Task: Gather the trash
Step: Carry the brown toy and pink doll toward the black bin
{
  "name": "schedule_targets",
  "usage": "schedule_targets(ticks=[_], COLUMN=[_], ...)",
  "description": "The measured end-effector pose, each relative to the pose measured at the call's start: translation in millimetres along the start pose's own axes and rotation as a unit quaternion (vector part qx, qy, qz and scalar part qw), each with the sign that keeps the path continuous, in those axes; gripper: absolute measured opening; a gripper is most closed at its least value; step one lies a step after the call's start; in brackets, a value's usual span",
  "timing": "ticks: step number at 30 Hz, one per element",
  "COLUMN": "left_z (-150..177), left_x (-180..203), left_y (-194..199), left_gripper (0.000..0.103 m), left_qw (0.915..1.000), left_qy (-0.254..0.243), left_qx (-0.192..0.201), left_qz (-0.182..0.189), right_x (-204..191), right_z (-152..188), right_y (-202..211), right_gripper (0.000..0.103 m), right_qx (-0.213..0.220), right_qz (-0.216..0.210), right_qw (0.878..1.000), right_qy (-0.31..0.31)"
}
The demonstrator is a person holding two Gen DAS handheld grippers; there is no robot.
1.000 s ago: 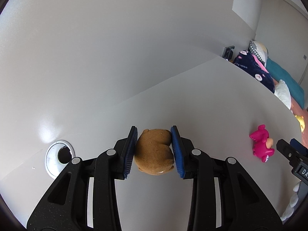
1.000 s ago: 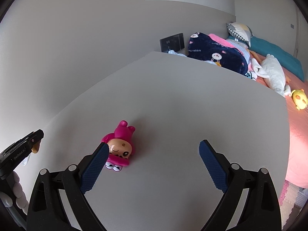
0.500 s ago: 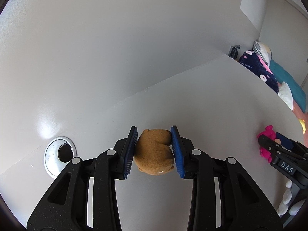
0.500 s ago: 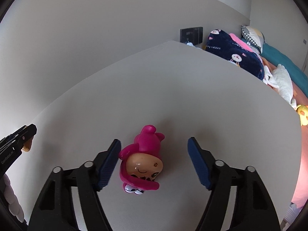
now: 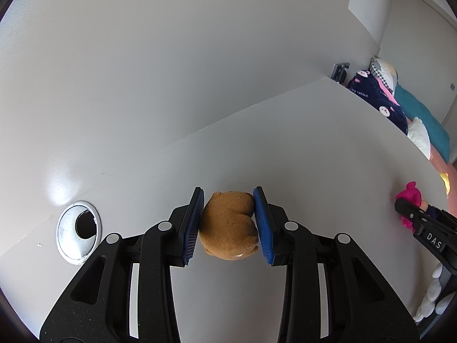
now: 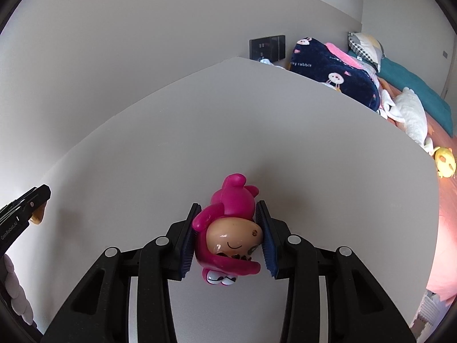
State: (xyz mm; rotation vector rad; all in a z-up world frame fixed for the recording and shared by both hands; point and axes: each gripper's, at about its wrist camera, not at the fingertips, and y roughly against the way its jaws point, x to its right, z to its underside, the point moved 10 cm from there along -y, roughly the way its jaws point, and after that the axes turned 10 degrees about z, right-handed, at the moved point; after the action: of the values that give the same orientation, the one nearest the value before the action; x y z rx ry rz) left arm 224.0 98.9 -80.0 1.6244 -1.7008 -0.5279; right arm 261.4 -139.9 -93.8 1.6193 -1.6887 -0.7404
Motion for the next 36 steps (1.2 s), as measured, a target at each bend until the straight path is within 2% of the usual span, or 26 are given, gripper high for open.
schedule_targets(ticks=[6,13,20,36], left_z=[6.3,11.5,7.2,24.0], left_x=[19.9,47.5,80.7,151.4], left_y=[-2.3,0.1,10.1,25.6], left_gripper=[0.035,0.035,0.035,0.035], left_qw=[0.9997,0.9988,0.9975,0.9924], left_qy=[-0.011,-0.04,-0.061,-0.102], left_qx=[-0.009,-0.015,-0.007,-0.008], left_qz=[0.022,0.025,0.035,0.069], right_x=[21.9,40.9,59.6,117.5], right_z=[-1.2,-2.6,-1.2,10.8], right_y=[6.7,22.6,40.3,79.9], right_gripper=[0.041,0.041,0.041,0.041], right_qx=[0.001,0.014,0.024,0.044], right_qz=[0.005,0.006,0.005,0.027], right_qw=[1.0,1.0,0.999,0.997], right_qy=[-0.012,-0.019,-0.031,-0.059])
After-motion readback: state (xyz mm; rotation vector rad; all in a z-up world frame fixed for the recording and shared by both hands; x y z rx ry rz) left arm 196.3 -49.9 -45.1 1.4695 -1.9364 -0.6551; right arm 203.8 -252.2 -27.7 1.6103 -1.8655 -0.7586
